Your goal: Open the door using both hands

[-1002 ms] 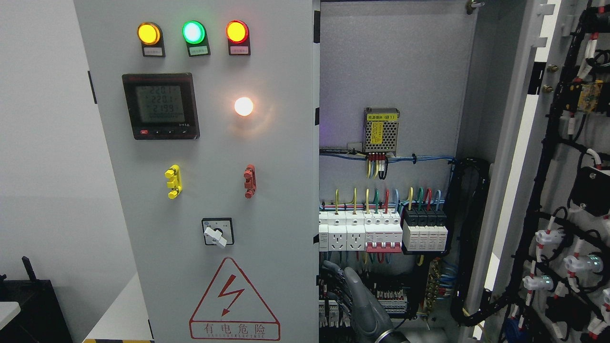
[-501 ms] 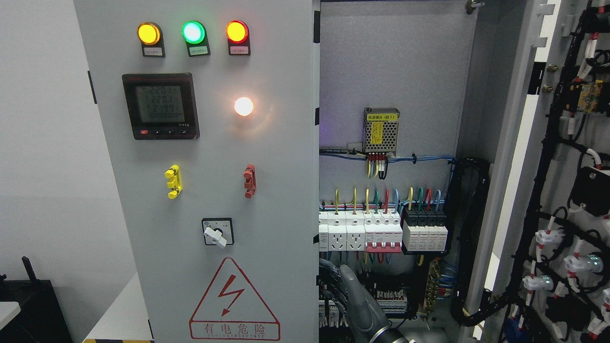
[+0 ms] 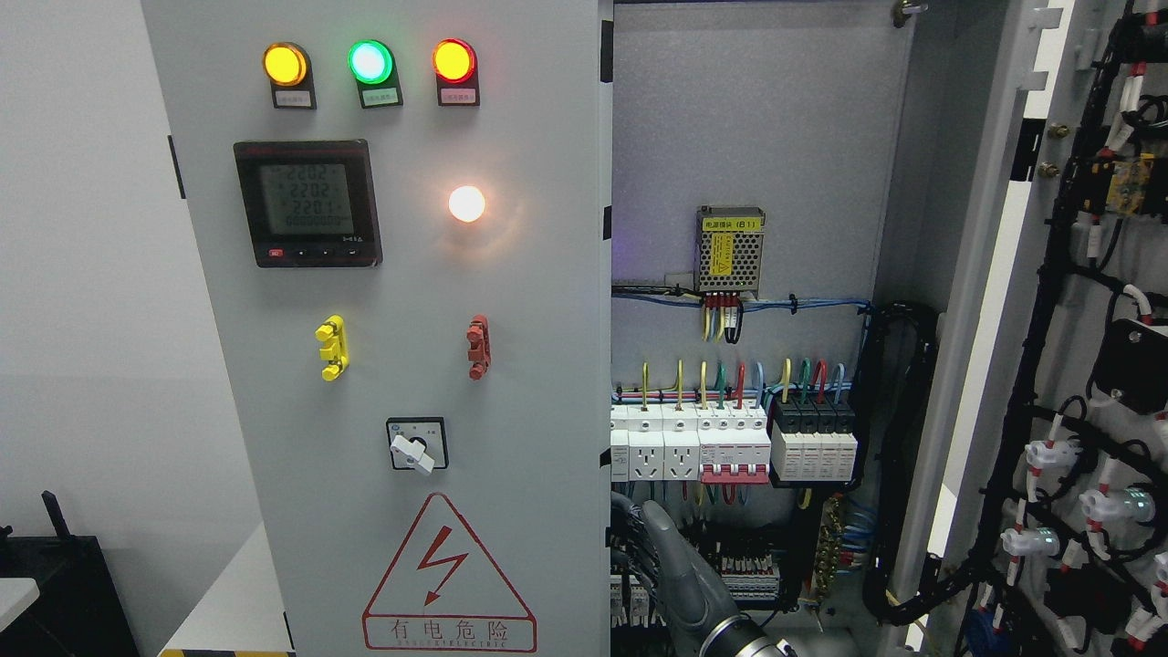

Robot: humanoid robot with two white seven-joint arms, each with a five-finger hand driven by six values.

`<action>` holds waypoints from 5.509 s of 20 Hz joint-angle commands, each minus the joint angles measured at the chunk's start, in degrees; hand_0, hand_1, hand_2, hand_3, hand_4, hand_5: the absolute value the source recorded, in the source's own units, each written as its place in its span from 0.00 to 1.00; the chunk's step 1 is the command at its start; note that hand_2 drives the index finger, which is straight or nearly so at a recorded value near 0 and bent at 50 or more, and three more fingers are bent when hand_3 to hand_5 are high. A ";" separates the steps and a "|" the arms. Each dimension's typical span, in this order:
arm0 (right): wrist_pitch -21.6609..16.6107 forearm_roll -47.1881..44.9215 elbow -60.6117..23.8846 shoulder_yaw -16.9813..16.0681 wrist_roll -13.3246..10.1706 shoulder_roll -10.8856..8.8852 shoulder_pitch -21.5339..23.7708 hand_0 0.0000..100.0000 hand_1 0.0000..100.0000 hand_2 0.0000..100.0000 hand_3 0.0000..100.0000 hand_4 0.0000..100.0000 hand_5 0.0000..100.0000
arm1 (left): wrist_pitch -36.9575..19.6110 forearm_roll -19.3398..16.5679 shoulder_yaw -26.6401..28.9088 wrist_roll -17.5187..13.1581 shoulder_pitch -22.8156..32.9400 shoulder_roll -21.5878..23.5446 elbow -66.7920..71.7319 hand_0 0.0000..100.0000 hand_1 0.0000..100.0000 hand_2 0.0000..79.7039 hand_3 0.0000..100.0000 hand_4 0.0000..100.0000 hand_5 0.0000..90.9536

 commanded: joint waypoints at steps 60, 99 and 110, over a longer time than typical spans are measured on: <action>0.01 -7.41 5.74 0.82 8.29 -1.71 -5.17 0.00 0.00 0.00 0.00 0.00 0.00 | 0.02 0.00 0.00 0.01 0.05 0.00 1.94 0.00 0.00 0.00 0.00 0.03 0.00; -0.25 -7.58 1.53 1.00 14.97 -2.42 -3.15 0.00 0.00 0.00 0.00 0.00 0.00 | 0.02 0.00 0.00 0.01 0.05 0.00 1.94 0.00 0.00 0.00 0.00 0.03 0.00; -0.17 -11.01 -0.93 3.19 16.55 -2.24 -3.15 0.00 0.00 0.00 0.00 0.00 0.00 | 0.02 0.00 0.00 0.01 0.05 0.00 1.94 0.00 0.00 0.00 0.00 0.03 0.00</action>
